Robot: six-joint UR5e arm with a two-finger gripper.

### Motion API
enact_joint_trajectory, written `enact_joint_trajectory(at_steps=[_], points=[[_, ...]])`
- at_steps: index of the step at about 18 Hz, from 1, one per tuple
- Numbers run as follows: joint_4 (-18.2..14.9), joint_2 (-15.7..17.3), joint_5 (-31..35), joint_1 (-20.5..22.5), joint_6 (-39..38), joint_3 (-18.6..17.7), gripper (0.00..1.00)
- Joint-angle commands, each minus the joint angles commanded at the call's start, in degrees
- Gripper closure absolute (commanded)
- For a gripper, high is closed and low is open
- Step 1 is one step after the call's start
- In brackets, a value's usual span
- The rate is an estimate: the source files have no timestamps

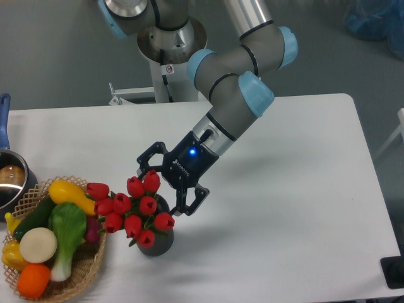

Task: Pick up the flowers from the vase
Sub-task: 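Close the gripper around the red tulip stems, then lift the gripped tulips upward out of the grey vase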

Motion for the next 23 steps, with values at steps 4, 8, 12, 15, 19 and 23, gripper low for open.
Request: enact_joint_trajectory(at_steps=[4, 8, 12, 15, 19, 23], points=[[0.0, 0.0, 0.0, 0.0, -0.09, -0.09, 0.72], [0.0, 0.17, -0.09, 0.26, -0.09, 0.09, 1.0], [0.0, 0.44, -0.35, 0.79, -0.09, 0.26, 1.0], [0.0, 0.61, -0.53, 1.32, -0.18, 0.35, 1.0], [0.0, 2.54, -2.81, 1.67, -2.37, 0.35, 1.0], [0.0, 4.83, -4.39, 1.76, -4.48, 0.35, 1.0]])
